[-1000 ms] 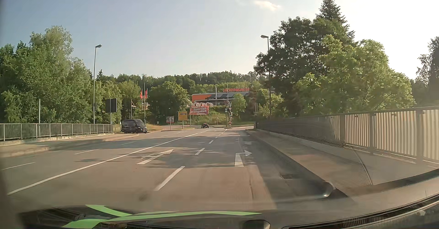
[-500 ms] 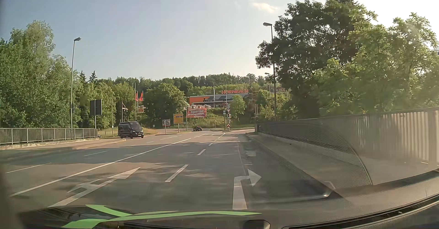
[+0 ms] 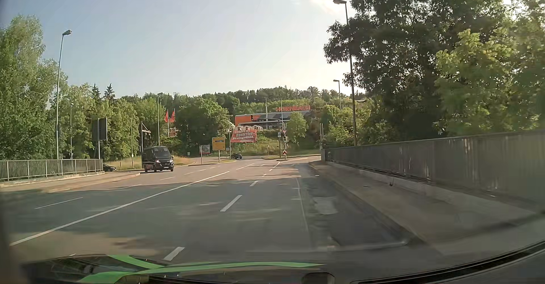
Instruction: Follow the waypoints while adhering to traffic rules and regulations
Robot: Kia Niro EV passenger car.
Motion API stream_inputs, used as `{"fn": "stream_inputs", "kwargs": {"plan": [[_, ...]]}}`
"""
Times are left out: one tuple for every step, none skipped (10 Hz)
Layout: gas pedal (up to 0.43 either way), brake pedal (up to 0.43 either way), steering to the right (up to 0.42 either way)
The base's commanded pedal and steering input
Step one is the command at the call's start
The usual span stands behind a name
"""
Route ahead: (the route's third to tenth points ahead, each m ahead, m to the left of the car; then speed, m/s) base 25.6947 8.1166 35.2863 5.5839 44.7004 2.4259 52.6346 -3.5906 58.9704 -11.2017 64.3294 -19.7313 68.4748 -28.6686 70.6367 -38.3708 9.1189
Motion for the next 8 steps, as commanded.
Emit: {"fn": "stream_inputs", "kwargs": {"plan": [[0.067,0.0,-0.012],[0.067,0.0,-0.01],[0.067,0.0,-0.009],[0.079,0.0,-0.009],[0.079,0.0,-0.009],[0.079,0.0,-0.009],[0.087,0.0,-0.009],[0.098,0.0,-0.009]]}}
